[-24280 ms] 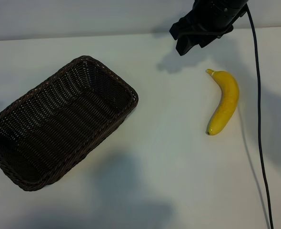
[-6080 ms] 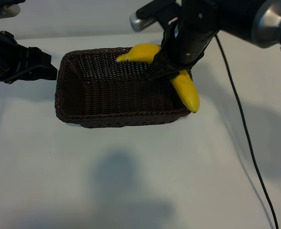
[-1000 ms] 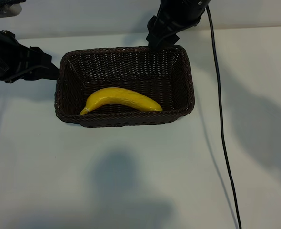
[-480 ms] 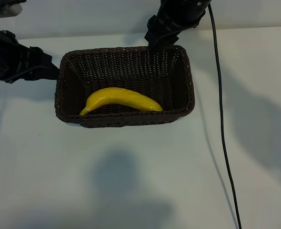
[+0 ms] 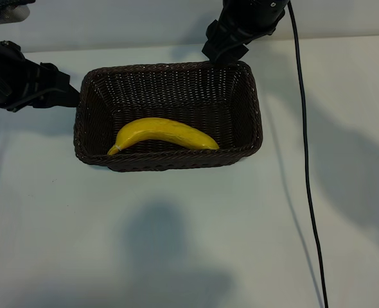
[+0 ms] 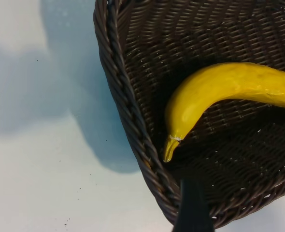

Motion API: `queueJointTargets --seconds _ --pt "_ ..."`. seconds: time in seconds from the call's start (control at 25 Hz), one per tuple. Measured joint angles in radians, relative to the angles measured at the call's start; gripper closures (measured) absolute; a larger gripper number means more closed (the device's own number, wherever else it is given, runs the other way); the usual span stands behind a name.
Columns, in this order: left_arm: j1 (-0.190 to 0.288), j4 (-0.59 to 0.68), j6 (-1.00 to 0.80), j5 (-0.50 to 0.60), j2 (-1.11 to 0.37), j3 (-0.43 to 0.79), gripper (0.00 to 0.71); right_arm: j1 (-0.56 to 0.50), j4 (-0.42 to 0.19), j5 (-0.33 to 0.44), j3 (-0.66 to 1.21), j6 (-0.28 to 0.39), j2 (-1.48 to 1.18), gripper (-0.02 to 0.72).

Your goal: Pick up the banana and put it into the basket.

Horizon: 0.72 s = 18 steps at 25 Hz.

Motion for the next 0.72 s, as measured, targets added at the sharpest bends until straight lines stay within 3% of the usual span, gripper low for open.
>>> queueJointTargets --seconds 0.24,0.4,0.72 --pt "0.0 0.0 0.0 0.0 0.0 0.0 0.168 -0.053 -0.008 0.001 0.0 0.009 0.0 0.106" --pt "0.0 0.0 0.0 0.0 0.0 0.0 0.168 -0.109 0.046 0.001 0.0 0.008 0.0 0.121" --pt "0.0 -0.001 -0.002 0.0 0.0 0.0 0.168 -0.116 0.088 0.001 0.0 -0.009 0.0 0.135"
